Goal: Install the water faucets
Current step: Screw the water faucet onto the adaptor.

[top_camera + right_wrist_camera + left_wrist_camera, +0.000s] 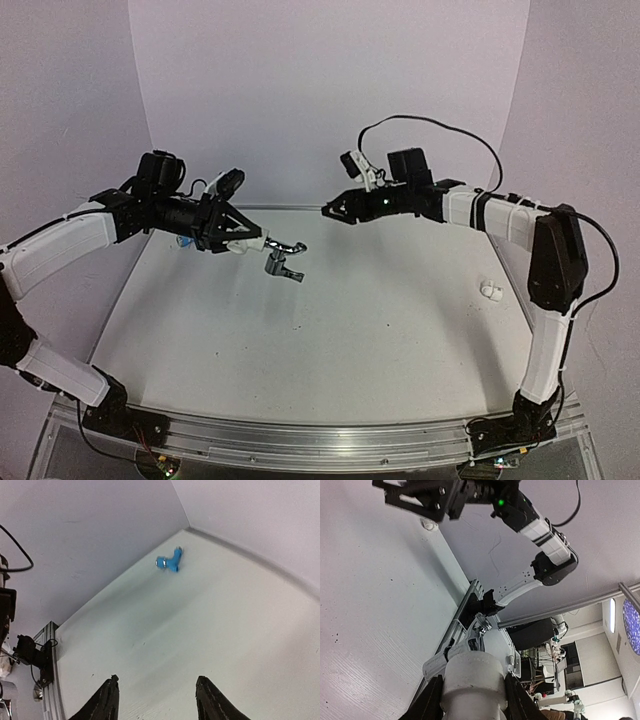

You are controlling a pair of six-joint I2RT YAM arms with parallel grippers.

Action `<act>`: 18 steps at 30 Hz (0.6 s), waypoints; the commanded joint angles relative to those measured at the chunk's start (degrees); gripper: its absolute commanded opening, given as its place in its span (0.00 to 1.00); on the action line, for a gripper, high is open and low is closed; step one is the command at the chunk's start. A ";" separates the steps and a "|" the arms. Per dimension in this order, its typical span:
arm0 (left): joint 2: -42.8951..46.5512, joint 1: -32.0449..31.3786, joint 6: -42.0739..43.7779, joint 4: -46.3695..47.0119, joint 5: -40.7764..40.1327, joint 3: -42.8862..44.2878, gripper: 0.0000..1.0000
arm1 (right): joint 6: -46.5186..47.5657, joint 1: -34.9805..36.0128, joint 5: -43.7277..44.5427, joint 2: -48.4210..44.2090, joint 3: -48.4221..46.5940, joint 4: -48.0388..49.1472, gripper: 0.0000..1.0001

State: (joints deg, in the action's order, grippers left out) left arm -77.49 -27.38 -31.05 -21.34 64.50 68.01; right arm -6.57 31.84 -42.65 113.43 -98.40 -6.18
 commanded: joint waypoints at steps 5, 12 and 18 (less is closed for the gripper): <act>-2.17 0.56 -10.09 1.70 -5.54 5.76 0.00 | 31.87 14.62 18.30 -22.48 22.85 8.12 0.84; -4.44 0.72 -15.94 1.67 -3.63 7.71 0.00 | 55.81 24.26 33.45 -25.89 34.06 30.39 0.98; -4.15 0.87 -17.77 1.67 -3.27 7.96 0.00 | 77.16 30.62 45.01 -17.44 35.01 48.10 0.98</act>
State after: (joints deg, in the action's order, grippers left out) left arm -82.43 -26.89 -46.43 -22.06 59.35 72.12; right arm 51.62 59.75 -8.99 90.18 -64.50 26.24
